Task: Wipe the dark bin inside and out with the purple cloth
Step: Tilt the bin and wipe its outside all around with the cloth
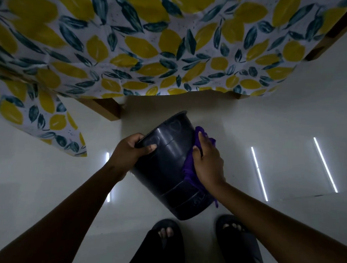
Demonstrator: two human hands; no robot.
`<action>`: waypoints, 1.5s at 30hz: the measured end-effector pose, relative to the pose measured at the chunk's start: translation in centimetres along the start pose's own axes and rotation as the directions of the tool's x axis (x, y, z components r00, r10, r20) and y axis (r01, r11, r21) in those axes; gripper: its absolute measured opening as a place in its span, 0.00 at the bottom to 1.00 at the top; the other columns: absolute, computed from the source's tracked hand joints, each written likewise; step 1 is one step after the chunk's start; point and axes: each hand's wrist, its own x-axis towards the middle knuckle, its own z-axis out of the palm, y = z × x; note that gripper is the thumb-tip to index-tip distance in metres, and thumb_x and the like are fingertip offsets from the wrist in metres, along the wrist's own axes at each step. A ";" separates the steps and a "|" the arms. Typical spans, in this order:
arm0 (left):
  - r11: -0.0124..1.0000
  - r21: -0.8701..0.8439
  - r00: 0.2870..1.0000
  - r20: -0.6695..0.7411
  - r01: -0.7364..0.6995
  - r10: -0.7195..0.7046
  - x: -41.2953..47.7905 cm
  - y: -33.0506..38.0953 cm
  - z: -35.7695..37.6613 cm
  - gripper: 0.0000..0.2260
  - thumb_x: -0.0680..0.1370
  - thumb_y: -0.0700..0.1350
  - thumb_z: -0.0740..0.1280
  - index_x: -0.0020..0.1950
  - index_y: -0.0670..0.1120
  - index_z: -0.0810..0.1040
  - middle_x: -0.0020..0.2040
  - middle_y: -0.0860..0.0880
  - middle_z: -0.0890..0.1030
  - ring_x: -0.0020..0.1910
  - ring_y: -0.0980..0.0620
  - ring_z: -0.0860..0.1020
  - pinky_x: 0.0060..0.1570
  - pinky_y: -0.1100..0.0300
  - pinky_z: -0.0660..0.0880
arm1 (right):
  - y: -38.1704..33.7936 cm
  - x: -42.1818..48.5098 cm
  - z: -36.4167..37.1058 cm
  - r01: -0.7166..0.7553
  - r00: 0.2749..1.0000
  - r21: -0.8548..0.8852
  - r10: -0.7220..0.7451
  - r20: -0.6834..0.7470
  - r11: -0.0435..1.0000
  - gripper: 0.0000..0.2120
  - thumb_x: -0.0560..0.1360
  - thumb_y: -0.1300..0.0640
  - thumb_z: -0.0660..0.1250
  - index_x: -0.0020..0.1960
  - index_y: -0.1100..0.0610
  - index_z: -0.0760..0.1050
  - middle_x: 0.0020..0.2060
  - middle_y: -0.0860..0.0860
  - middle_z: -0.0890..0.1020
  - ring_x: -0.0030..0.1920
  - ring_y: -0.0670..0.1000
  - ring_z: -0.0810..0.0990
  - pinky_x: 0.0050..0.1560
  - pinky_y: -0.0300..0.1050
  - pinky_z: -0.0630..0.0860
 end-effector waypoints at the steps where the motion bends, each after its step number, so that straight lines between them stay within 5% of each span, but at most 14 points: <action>1: 1.000 -0.023 1.000 0.026 -0.008 0.009 0.1 0.4 0.0 0.11 0.74 0.49 0.71 0.49 0.43 0.77 0.45 0.44 0.82 0.45 0.49 0.79 0.42 0.59 0.74 | 0.2 -0.5 -0.2 0.013 0.999 -0.034 -0.014 -0.043 0.999 0.25 0.80 0.48 0.53 0.76 0.47 0.53 0.74 0.52 0.64 0.71 0.56 0.66 0.68 0.58 0.67; 5: 0.998 -0.055 0.992 0.123 -0.021 0.027 0.4 0.8 1.1 0.11 0.74 0.45 0.71 0.51 0.40 0.77 0.49 0.37 0.81 0.47 0.41 0.80 0.47 0.55 0.76 | 0.4 -1.3 -2.1 0.074 0.977 -0.187 -0.109 -0.185 0.980 0.26 0.80 0.47 0.51 0.76 0.49 0.55 0.75 0.53 0.62 0.74 0.57 0.61 0.69 0.59 0.65; 10: 0.993 0.088 0.975 0.214 -0.072 0.052 1.7 3.2 1.0 0.19 0.70 0.40 0.75 0.58 0.49 0.73 0.49 0.55 0.79 0.48 0.54 0.78 0.35 0.70 0.74 | 0.1 -2.1 -2.0 0.140 0.979 -0.340 -0.181 -0.092 0.930 0.27 0.79 0.46 0.51 0.77 0.48 0.52 0.76 0.52 0.60 0.75 0.57 0.58 0.68 0.64 0.65; 12: 0.995 0.064 0.987 0.148 -0.076 0.065 1.9 4.0 1.9 0.23 0.69 0.42 0.75 0.61 0.50 0.71 0.52 0.56 0.77 0.52 0.55 0.77 0.45 0.64 0.75 | -0.2 -3.3 -1.1 0.199 0.972 -0.401 -0.233 -0.036 0.894 0.28 0.79 0.46 0.51 0.77 0.49 0.51 0.76 0.52 0.58 0.76 0.57 0.57 0.70 0.61 0.63; 15: 0.971 0.203 0.986 -0.084 -0.125 0.145 1.6 3.5 4.2 0.15 0.74 0.51 0.70 0.57 0.47 0.74 0.51 0.52 0.79 0.51 0.52 0.77 0.49 0.58 0.75 | -1.2 -4.0 -0.1 0.254 0.960 -0.441 -0.281 0.005 0.861 0.27 0.80 0.48 0.51 0.77 0.51 0.50 0.77 0.53 0.57 0.76 0.58 0.55 0.70 0.58 0.62; 17: 0.969 0.214 0.984 -0.103 -0.124 0.149 1.5 2.7 4.3 0.17 0.74 0.54 0.69 0.58 0.47 0.74 0.52 0.51 0.78 0.51 0.51 0.77 0.50 0.58 0.73 | -1.6 -2.6 -0.2 0.261 0.960 -0.406 -0.281 0.011 0.876 0.26 0.81 0.50 0.49 0.77 0.50 0.50 0.77 0.53 0.56 0.76 0.57 0.55 0.70 0.58 0.60; 20: 0.981 0.165 0.988 -0.089 -0.107 0.122 1.4 2.2 3.8 0.16 0.74 0.53 0.69 0.57 0.47 0.73 0.52 0.51 0.77 0.52 0.51 0.76 0.49 0.58 0.72 | -1.2 0.2 -0.8 0.196 0.980 -0.249 -0.196 0.027 0.948 0.25 0.81 0.48 0.49 0.77 0.49 0.50 0.77 0.52 0.56 0.76 0.56 0.54 0.72 0.59 0.60; 25: 0.986 0.152 0.987 -0.134 -0.067 0.088 0.8 1.3 4.0 0.14 0.74 0.55 0.68 0.55 0.50 0.73 0.53 0.50 0.79 0.54 0.48 0.78 0.55 0.49 0.76 | 0.5 -0.4 -0.8 -0.182 0.981 -0.085 0.176 -0.079 0.980 0.29 0.80 0.44 0.52 0.77 0.54 0.50 0.76 0.55 0.60 0.75 0.57 0.58 0.72 0.58 0.61; 32: 0.983 0.152 0.989 -0.087 -0.103 0.117 0.8 0.7 3.4 0.13 0.76 0.54 0.67 0.56 0.50 0.72 0.54 0.51 0.78 0.54 0.48 0.78 0.55 0.49 0.77 | -1.1 -4.0 0.6 0.127 0.986 -0.323 -0.155 -0.062 0.938 0.26 0.80 0.50 0.46 0.77 0.53 0.51 0.76 0.53 0.59 0.76 0.55 0.55 0.73 0.58 0.58; 37: 0.983 0.160 0.994 -0.052 -0.086 0.096 0.3 0.1 3.0 0.14 0.77 0.53 0.66 0.57 0.47 0.71 0.55 0.47 0.78 0.55 0.46 0.77 0.56 0.49 0.76 | -2.6 0.1 0.3 0.327 0.944 -0.275 -0.327 0.048 0.904 0.26 0.81 0.54 0.54 0.77 0.52 0.52 0.76 0.53 0.59 0.76 0.57 0.56 0.73 0.56 0.59; 39: 0.984 0.151 0.992 -0.062 -0.096 0.106 0.1 0.1 3.1 0.13 0.77 0.53 0.66 0.56 0.47 0.71 0.55 0.48 0.78 0.54 0.46 0.77 0.55 0.49 0.76 | -2.5 2.6 -0.4 0.248 0.969 -0.185 -0.241 0.060 0.951 0.24 0.82 0.52 0.52 0.77 0.53 0.55 0.75 0.54 0.62 0.74 0.56 0.61 0.71 0.56 0.63; 42: 0.986 0.131 0.989 -0.091 -0.104 0.117 -0.2 0.1 3.2 0.11 0.76 0.53 0.66 0.54 0.49 0.71 0.52 0.49 0.78 0.52 0.47 0.78 0.51 0.52 0.77 | -1.1 3.7 -1.6 -0.059 0.994 -0.037 0.063 0.091 0.998 0.22 0.82 0.49 0.51 0.76 0.49 0.57 0.71 0.54 0.70 0.67 0.56 0.71 0.66 0.54 0.67; 45: 0.987 0.135 0.990 -0.103 -0.087 0.101 -0.1 -0.3 3.2 0.10 0.76 0.55 0.66 0.52 0.52 0.71 0.50 0.51 0.78 0.51 0.47 0.78 0.54 0.48 0.77 | -0.3 0.1 -1.6 -0.070 0.998 -0.024 0.070 -0.002 0.997 0.22 0.82 0.51 0.52 0.75 0.50 0.58 0.71 0.53 0.69 0.68 0.55 0.71 0.66 0.50 0.67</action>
